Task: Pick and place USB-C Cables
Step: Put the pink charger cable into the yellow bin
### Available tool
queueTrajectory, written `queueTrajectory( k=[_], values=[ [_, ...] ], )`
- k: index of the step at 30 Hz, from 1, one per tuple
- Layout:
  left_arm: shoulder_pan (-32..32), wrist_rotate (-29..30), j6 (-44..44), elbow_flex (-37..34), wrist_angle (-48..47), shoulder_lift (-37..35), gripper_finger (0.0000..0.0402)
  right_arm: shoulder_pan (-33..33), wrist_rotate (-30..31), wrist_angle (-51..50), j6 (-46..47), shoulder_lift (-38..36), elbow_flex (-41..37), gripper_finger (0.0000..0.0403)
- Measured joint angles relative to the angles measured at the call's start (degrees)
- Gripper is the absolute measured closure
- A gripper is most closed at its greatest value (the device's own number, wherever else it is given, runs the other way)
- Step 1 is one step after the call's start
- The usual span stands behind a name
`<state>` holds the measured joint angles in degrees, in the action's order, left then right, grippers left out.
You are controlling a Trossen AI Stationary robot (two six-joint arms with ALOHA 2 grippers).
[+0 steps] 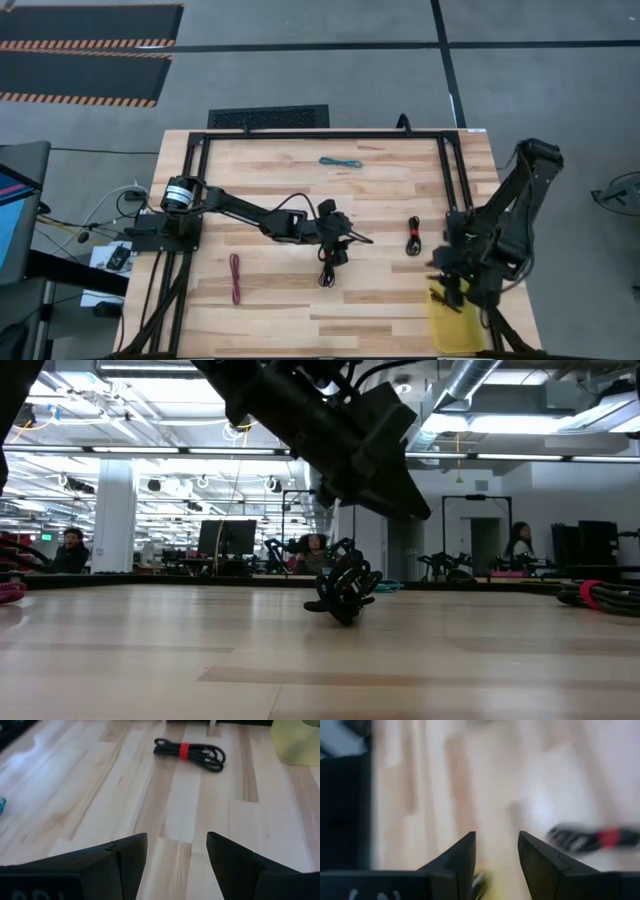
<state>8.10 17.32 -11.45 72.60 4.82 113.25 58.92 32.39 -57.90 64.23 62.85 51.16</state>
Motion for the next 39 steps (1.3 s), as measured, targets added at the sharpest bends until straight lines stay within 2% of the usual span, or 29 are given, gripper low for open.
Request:
queueTrajectory(
  k=[4, 8, 13, 18, 22, 25, 30, 39],
  values=[
    [0.00, 0.03, -3.11, 0.00, -3.31, 0.00, 0.0204, -5.25, 9.95, -1.88, -8.01, 0.21, 0.00, 0.0247],
    [0.00, 0.55, -6.26, 0.00, -7.76, -0.24, 0.0204, -12.04, 14.09, -2.12, -14.85, 0.22, -0.02, 0.0254],
    [0.00, 4.26, -9.03, 0.10, -10.19, -2.25, 0.0204, -20.60, 21.61, -2.09, -17.60, 0.18, -2.82, 0.0259],
    [0.14, 4.55, -10.90, 0.09, -10.17, -2.73, 0.0204, -29.59, 19.93, -1.94, -15.13, 0.07, -8.78, 0.0261],
    [0.75, 4.57, -13.78, 0.09, -12.68, -2.59, 0.0204, -33.68, 19.62, 1.87, -11.93, 0.09, -12.50, 0.0261],
    [1.36, 4.88, -15.16, 0.04, -14.35, -2.51, 0.0204, -35.03, 20.83, 9.33, -12.33, 0.16, -14.62, 0.0260],
    [1.64, 5.10, -14.92, 0.04, -16.80, -2.49, 0.0204, -36.73, 20.31, 22.26, -21.66, 0.20, -17.79, 0.0264],
    [1.29, 6.50, -14.48, 0.04, -15.20, -2.49, 0.0204, -38.12, 18.04, 25.30, -22.65, 0.20, -19.65, 0.0275]
  ],
)
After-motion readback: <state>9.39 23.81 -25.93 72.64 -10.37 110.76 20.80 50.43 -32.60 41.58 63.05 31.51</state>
